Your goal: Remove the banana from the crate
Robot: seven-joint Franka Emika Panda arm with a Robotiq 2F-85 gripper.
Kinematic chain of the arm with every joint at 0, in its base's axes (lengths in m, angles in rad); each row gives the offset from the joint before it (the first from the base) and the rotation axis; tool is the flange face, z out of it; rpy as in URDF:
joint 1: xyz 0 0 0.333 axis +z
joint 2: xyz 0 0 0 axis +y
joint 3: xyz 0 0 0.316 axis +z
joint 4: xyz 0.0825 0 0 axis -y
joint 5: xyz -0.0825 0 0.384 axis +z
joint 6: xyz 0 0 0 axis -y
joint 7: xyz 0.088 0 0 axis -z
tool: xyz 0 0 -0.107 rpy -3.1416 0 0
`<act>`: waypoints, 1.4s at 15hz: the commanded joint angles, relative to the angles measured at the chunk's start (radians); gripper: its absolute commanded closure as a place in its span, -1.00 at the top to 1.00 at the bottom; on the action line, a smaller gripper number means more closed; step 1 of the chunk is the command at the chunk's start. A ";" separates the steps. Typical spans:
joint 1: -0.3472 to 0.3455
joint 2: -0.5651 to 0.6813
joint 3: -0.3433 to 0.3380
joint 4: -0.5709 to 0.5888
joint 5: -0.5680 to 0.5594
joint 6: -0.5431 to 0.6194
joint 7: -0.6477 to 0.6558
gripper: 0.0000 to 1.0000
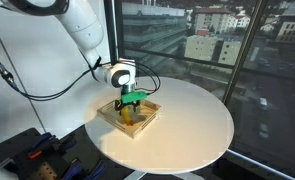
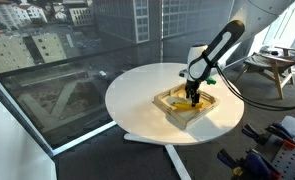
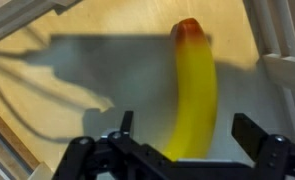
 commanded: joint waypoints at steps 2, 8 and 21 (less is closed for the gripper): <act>-0.016 0.011 0.013 0.018 -0.016 0.010 0.015 1.00; -0.015 0.014 0.011 0.020 -0.017 0.010 0.016 1.00; -0.015 0.024 0.011 0.026 -0.018 0.010 0.017 -0.33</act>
